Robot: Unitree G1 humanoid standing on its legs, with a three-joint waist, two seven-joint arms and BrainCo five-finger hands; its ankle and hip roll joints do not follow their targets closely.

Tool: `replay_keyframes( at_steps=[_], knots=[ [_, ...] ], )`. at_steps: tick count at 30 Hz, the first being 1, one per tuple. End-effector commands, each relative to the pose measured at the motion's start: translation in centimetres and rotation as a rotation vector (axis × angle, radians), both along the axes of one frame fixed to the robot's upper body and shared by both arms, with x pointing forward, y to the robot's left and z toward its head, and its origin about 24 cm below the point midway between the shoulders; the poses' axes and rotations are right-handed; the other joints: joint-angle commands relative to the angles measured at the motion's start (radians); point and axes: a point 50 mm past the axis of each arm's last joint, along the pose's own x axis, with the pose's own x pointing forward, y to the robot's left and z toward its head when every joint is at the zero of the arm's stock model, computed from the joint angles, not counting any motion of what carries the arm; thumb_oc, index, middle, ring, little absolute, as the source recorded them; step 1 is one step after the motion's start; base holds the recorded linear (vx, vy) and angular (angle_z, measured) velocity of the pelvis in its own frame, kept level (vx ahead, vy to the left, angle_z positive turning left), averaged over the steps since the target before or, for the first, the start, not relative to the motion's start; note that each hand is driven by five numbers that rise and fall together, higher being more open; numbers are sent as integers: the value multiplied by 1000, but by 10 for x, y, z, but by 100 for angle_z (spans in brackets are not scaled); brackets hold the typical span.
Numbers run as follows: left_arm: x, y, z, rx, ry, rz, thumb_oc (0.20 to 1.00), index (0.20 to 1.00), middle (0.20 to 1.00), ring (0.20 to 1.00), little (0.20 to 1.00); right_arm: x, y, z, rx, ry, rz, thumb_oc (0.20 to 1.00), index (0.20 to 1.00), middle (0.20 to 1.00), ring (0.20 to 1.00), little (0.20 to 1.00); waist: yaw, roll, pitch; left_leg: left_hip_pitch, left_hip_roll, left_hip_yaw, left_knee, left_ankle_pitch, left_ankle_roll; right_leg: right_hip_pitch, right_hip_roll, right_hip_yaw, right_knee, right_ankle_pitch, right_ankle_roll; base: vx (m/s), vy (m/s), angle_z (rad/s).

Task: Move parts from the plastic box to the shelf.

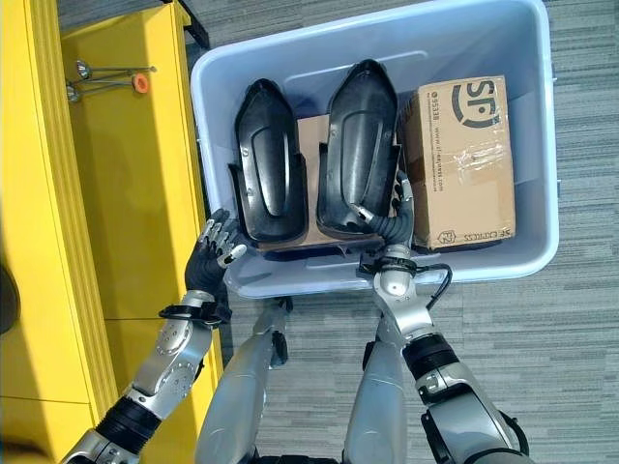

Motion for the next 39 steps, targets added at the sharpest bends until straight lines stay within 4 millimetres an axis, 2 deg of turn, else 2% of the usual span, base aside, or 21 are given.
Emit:
replay_keyframes(
  at_steps=[1,20,28,33,39],
  knots=[
    [-1,4,31,4,-162,-2,1000,1000,1000,1000,1000,6,1,24,-19,-101,-12,1000,1000,1000,1000,1000,26,-33,-26,24,72,-30,69,-80,-83,-69,-33,38,100,39,0,0,0,0],
    [-1,4,30,15,-158,-12,1000,1000,1000,1000,1000,24,-26,36,-11,-69,-147,1000,1000,1000,1000,1000,37,-22,-11,18,69,-28,62,-80,-79,-89,-24,45,105,38,-1,0,0,0],
    [-1,5,32,19,-168,-15,1000,1000,1000,1000,1000,35,-30,47,-58,-50,-164,1000,1000,1000,1000,1000,48,-17,1,6,71,-31,64,-80,-78,-105,-22,39,117,35,0,0,0,0],
    [-1,5,36,18,-181,-16,1000,1000,1000,1000,1000,39,-31,44,-110,-11,-171,1000,1000,1000,1000,1000,53,-13,3,-6,66,-35,66,-80,-76,-115,-24,36,122,35,-1,0,0,0],
    [-2,4,38,20,-193,-29,1000,1000,1000,1000,1000,47,-42,44,-157,60,-205,1000,1000,1000,1000,1000,67,-8,3,-21,63,-40,69,-79,-74,-122,-25,33,125,35,-1,0,0,0]
  ],
)
